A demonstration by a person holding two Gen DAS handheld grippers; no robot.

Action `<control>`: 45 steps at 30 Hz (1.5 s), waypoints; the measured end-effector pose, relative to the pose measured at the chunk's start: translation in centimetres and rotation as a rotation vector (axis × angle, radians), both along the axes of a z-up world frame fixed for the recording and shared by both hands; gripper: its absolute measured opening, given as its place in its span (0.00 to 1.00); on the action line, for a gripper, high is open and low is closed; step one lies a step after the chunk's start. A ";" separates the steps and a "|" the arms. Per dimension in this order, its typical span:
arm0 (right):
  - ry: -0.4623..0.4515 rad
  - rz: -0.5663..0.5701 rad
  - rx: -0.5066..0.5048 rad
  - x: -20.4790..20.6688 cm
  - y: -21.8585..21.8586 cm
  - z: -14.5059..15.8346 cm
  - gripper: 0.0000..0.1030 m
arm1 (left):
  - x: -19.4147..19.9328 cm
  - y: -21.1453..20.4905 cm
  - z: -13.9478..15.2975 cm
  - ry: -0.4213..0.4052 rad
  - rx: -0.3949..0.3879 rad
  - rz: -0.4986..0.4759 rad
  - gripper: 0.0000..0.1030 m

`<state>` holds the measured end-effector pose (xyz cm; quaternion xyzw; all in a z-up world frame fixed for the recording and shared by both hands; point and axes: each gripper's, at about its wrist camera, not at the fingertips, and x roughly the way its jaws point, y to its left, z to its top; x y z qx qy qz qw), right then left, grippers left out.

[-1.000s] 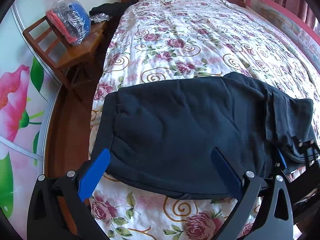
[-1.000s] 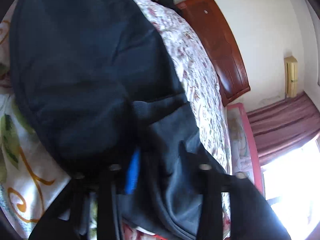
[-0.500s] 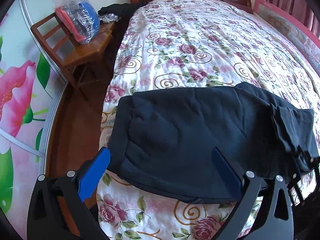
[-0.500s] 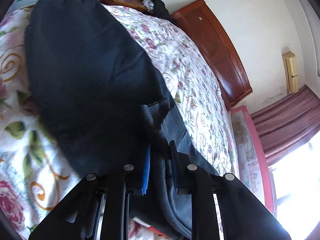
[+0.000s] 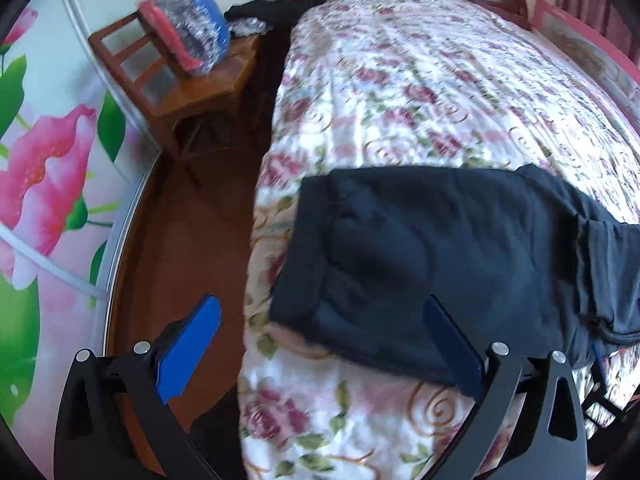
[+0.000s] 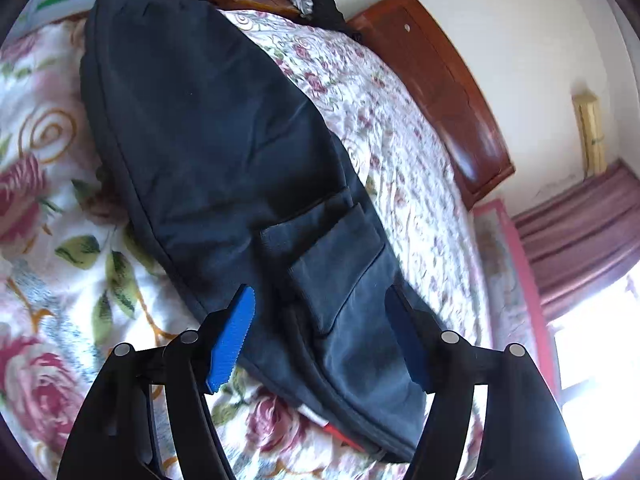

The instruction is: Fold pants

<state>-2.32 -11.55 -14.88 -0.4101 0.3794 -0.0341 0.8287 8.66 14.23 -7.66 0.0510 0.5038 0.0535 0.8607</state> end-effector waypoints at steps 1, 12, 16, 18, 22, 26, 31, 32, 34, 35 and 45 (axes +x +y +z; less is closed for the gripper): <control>0.004 -0.018 0.026 0.2 -0.1 0.4 0.78 | -0.3 0.6 -0.2 0.015 -0.008 0.012 0.98; -0.092 -0.093 0.126 1.7 -1.6 3.9 0.79 | -2.1 4.2 -3.9 0.224 -0.250 0.186 0.98; -0.120 -0.067 0.069 1.4 -1.3 3.7 0.79 | -0.8 3.3 -5.7 0.303 -0.354 0.237 0.98; -0.119 -0.067 0.062 1.4 -1.5 4.0 0.79 | -0.4 2.8 -6.4 0.314 -0.400 0.247 0.98; -0.130 -0.078 0.066 1.2 -1.9 4.2 0.79 | 0.2 2.8 -8.8 0.377 -0.483 0.316 0.98; -0.137 -0.090 0.071 1.1 -2.6 4.4 0.79 | 0.7 3.1 -10.0 0.392 -0.466 0.358 0.98; -0.143 -0.109 0.081 1.3 -3.5 4.8 0.79 | 0.7 2.9 -7.3 0.390 -0.343 0.294 0.98; -0.139 -0.109 0.086 1.4 -3.6 4.9 0.79 | 1.1 2.5 -5.9 0.362 -0.288 0.242 0.98; -0.135 -0.111 0.089 1.7 -3.7 4.9 0.79 | 2.5 2.0 -3.3 0.275 -0.229 0.144 0.98; -0.130 -0.106 0.085 2.0 -3.7 4.9 0.79 | 3.5 2.0 -2.5 0.238 -0.243 0.093 0.98; -0.102 -0.089 0.019 4.2 -1.9 4.6 0.79 | 13.5 5.6 -4.6 0.198 -0.289 -0.161 0.98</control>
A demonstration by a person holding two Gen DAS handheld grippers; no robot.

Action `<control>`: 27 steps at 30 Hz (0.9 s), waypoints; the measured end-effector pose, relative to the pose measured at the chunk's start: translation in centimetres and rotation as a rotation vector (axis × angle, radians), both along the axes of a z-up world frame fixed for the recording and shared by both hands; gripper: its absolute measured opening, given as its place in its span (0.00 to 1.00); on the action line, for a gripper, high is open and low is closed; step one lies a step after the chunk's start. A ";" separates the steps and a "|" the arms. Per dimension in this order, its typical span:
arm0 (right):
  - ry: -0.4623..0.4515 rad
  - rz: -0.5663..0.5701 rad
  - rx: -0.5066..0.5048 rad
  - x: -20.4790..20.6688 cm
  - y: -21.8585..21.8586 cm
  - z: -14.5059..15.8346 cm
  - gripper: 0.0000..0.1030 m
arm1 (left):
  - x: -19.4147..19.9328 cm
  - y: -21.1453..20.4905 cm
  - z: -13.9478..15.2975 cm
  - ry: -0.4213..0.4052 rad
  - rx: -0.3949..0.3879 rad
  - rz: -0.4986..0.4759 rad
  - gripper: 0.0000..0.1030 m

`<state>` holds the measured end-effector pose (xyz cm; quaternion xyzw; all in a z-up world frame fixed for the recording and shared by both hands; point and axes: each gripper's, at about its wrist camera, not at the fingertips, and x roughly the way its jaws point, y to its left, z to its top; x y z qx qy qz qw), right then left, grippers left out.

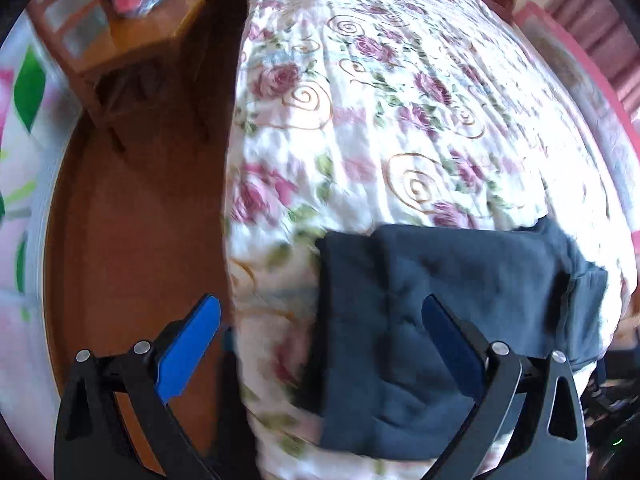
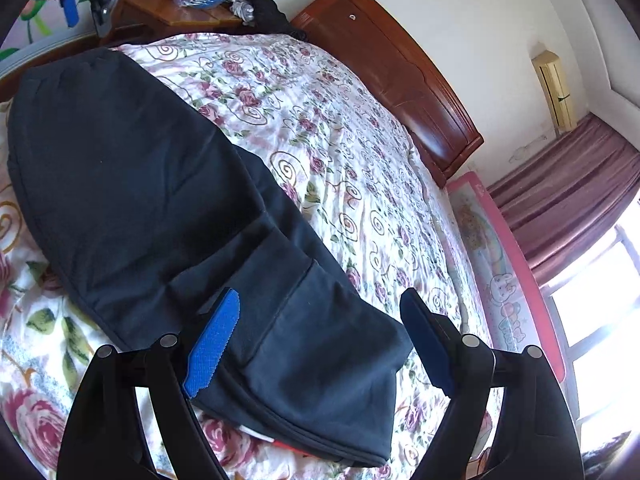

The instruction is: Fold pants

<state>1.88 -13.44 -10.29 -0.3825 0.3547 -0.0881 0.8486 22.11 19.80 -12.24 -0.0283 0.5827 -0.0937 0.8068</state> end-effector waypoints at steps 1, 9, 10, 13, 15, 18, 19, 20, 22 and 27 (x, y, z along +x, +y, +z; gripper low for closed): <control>0.005 0.002 -0.005 0.3 0.3 -0.1 0.79 | 0.3 0.0 -0.3 -0.004 -0.012 -0.035 0.98; 0.052 0.035 -0.033 2.6 2.9 -1.4 0.79 | 1.6 -1.0 -1.6 -0.153 0.074 -0.204 0.98; 0.061 0.044 -0.039 3.0 3.4 -1.6 0.79 | 1.7 -1.2 -1.8 -0.162 0.055 -0.235 0.98; 0.074 0.063 -0.044 3.6 4.2 -2.1 0.79 | 2.2 -1.3 -2.5 -0.165 0.023 -0.272 0.98; 0.086 0.078 -0.045 4.0 4.8 -2.4 0.79 | 2.3 -1.1 -2.6 -0.163 -0.017 -0.277 0.98; 0.091 0.092 -0.058 4.5 5.5 -2.9 0.79 | 2.6 -1.2 -2.9 -0.141 -0.107 -0.289 0.98; 0.092 0.093 -0.053 4.5 5.5 -2.9 0.79 | 2.6 -1.5 -3.1 -0.130 -0.139 -0.306 0.98; 0.089 0.092 -0.045 4.6 5.6 -2.9 0.79 | 2.2 -2.2 -3.2 -0.130 -0.140 -0.334 0.98; 0.095 0.092 -0.043 4.7 5.7 -2.9 0.79 | 1.1 -3.7 -3.0 -0.150 -0.124 -0.398 0.98; 0.090 0.094 -0.038 4.5 5.7 -2.8 0.79 | 0.8 -5.3 -3.8 -0.134 -0.039 -0.428 0.98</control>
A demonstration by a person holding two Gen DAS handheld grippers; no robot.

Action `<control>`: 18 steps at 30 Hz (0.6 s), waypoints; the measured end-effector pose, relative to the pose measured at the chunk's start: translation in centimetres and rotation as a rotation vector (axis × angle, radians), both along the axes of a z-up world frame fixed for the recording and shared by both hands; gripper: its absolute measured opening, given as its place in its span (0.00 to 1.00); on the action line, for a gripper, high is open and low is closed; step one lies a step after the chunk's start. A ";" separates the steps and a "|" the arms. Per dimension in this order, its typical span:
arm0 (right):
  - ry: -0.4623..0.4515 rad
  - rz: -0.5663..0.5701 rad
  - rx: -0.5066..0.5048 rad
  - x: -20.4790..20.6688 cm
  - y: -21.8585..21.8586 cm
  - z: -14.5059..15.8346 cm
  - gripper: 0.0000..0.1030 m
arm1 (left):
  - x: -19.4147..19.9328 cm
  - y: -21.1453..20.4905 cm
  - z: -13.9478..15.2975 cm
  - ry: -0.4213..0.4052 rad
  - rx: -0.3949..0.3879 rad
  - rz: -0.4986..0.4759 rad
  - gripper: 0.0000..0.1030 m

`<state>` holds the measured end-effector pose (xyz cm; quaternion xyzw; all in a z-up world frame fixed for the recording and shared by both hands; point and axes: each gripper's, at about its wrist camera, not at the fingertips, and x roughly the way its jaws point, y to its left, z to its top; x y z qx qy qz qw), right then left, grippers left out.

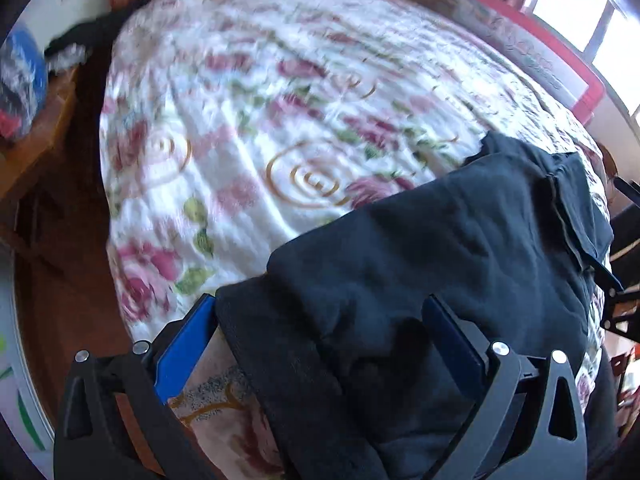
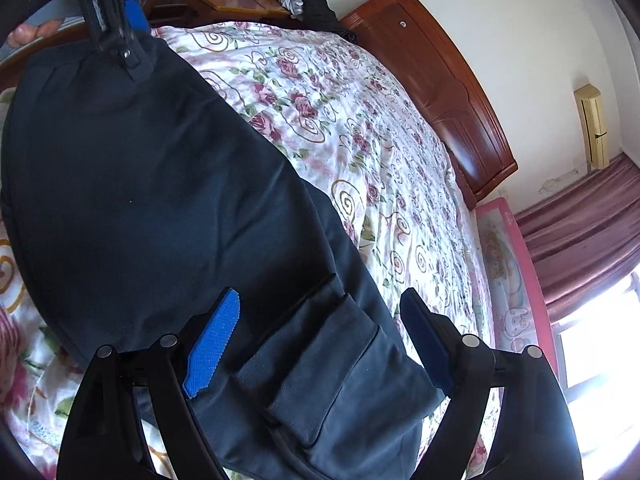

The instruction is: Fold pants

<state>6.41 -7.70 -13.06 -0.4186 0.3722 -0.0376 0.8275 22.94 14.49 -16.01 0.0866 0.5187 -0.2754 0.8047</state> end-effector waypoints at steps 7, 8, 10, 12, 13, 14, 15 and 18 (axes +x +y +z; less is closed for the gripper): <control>-0.028 -0.005 0.015 0.2 -0.4 1.3 0.79 | 1.6 0.9 -2.9 0.198 -0.020 0.043 0.98; -0.031 -0.008 0.015 0.2 -0.5 1.3 0.79 | 1.5 0.9 -2.5 0.204 -0.044 0.035 0.98; -0.036 -0.010 0.023 0.3 -0.6 1.5 0.79 | 1.0 0.5 -1.6 0.196 -0.056 0.012 0.98; -0.040 -0.014 0.026 0.4 -0.8 1.6 0.79 | 0.5 0.5 -0.3 0.186 -0.087 -0.001 0.98; -0.044 -0.016 0.031 0.4 -0.9 1.7 0.79 | 0.4 0.6 0.5 0.183 -0.116 0.003 0.98; -0.043 -0.017 0.038 0.4 -1.0 1.8 0.79 | 0.3 1.0 1.2 0.192 -0.151 0.010 0.98; -0.048 -0.021 0.043 0.3 -1.0 1.9 0.79 | 0.4 1.4 1.6 0.214 -0.183 0.016 0.98; -0.064 -0.026 0.051 0.2 -1.3 2.3 0.79 | 0.8 1.9 1.1 0.251 -0.166 0.043 0.81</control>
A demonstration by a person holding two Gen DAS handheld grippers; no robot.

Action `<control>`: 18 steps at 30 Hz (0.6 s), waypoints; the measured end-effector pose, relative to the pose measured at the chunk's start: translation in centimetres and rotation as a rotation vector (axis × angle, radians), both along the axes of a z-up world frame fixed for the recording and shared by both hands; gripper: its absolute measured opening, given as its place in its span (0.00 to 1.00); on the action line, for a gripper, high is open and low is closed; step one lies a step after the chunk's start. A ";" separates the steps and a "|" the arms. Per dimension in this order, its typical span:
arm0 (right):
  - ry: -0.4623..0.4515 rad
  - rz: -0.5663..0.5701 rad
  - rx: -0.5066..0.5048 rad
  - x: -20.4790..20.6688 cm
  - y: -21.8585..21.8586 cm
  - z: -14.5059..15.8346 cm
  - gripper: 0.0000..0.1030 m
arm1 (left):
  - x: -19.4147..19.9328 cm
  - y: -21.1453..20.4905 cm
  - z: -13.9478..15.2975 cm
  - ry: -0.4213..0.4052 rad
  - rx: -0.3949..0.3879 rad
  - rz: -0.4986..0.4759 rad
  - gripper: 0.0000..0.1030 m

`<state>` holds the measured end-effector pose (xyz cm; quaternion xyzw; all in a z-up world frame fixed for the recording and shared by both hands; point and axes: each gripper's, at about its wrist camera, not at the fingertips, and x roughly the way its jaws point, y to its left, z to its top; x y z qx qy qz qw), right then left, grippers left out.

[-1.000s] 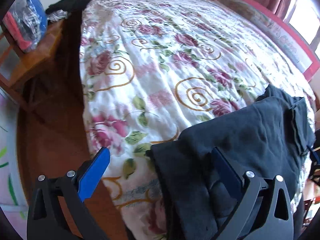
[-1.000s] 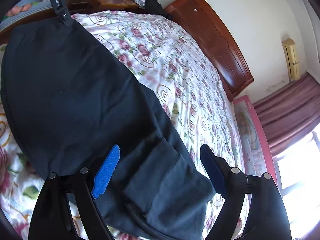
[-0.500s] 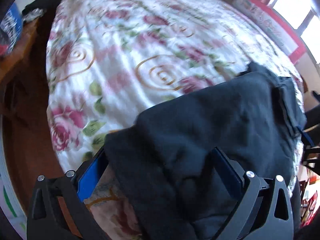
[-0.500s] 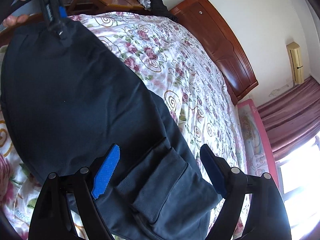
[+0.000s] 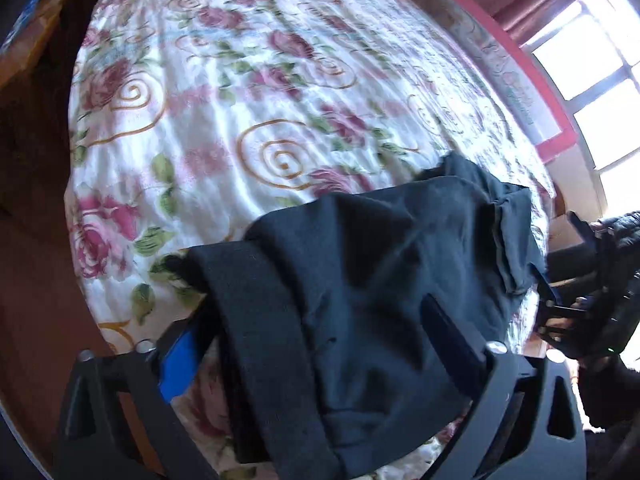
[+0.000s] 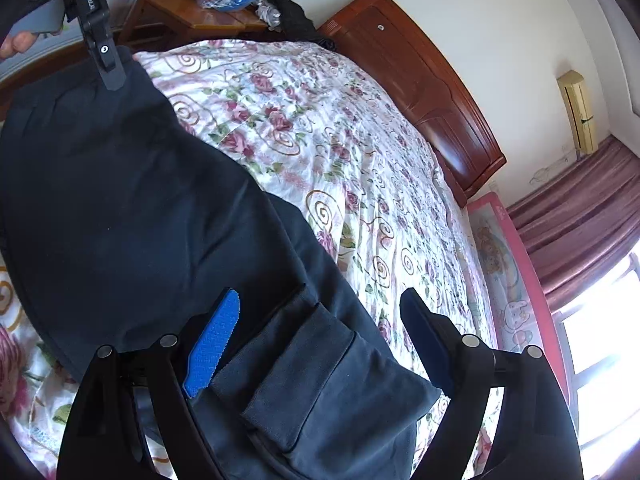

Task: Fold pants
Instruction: 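Close the left gripper on the pants edge and fold it over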

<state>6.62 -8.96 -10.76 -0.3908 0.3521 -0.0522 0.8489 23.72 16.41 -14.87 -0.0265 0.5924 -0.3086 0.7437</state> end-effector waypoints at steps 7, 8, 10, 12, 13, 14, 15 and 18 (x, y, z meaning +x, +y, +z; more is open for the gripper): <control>-0.017 -0.003 0.017 -0.5 -0.5 0.8 0.79 | 0.5 1.2 -0.7 0.029 0.013 0.040 0.32; -0.022 -0.006 0.017 -0.5 -0.7 1.0 0.79 | 0.2 1.0 -0.4 0.013 0.031 0.034 0.31; -0.031 -0.017 0.026 -0.7 -1.1 1.3 0.79 | -0.5 0.2 0.4 -0.014 0.067 0.029 0.27; -0.040 -0.026 0.035 -0.8 -1.5 1.7 0.79 | -0.7 -0.3 1.2 -0.026 0.092 0.040 0.26; -0.048 -0.030 0.035 -0.9 -1.7 1.9 0.79 | -0.7 -0.4 1.7 -0.022 0.087 0.053 0.25; -0.056 -0.032 0.037 -1.1 -1.9 2.1 0.79 | -0.9 -0.9 2.6 -0.036 0.097 0.047 0.24; -0.065 -0.035 0.039 -1.3 -2.2 2.4 0.79 | -1.2 -1.5 3.4 -0.050 0.114 0.037 0.24; -0.090 -0.056 0.053 -1.8 -3.4 3.2 0.79 | -2.2 -3.5 6.4 -0.072 0.156 0.026 0.23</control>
